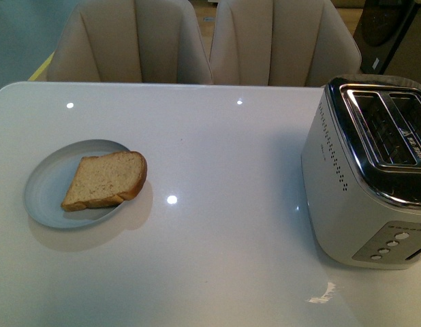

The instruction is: Left arm holds plate, right arm toasts bread

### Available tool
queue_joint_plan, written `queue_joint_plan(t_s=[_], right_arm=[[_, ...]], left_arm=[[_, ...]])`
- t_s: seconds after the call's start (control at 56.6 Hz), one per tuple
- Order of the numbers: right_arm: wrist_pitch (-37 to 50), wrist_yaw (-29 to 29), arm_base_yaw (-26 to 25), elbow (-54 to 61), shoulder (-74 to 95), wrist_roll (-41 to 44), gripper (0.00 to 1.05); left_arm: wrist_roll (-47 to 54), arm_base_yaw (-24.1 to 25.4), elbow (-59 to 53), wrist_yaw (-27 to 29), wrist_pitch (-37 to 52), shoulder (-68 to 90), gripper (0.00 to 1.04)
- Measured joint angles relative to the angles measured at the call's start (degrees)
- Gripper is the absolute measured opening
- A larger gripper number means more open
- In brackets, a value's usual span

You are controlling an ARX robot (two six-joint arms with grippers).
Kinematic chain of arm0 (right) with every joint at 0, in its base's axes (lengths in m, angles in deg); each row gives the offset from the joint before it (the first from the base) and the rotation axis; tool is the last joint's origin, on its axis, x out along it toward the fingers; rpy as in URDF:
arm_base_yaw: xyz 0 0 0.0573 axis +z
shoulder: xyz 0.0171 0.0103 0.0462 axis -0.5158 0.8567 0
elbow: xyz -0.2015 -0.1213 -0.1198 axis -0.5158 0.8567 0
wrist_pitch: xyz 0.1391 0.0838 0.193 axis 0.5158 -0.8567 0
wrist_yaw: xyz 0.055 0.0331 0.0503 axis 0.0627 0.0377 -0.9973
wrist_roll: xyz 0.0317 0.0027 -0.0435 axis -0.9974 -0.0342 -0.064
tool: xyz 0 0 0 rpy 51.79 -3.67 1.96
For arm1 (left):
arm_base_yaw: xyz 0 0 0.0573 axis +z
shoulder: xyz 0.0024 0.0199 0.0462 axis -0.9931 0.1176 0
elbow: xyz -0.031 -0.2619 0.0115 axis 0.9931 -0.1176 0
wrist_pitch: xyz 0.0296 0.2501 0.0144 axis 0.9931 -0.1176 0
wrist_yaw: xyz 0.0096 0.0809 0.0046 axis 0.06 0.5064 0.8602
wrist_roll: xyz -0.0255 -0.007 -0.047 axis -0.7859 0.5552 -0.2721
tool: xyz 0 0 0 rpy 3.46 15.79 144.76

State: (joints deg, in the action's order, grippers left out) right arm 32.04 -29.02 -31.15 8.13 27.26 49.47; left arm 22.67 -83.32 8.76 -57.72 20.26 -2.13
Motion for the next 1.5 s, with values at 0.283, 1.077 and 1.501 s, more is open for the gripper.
queue_joint_plan(t_s=[0.283,1.077,1.501], right_arm=[[0.0,0.0,0.0,0.0,0.0,0.0,0.96],[0.0,0.0,0.0,0.0,0.0,0.0,0.96],[0.0,0.0,0.0,0.0,0.0,0.0,0.96]], left_arm=[[0.0,0.0,0.0,0.0,0.0,0.0,0.98],[-9.9,4.0,11.9,-6.9,-19.8,28.8,0.98],[-7.3,5.5,21.2,-5.8,20.0,72.9,0.98]])
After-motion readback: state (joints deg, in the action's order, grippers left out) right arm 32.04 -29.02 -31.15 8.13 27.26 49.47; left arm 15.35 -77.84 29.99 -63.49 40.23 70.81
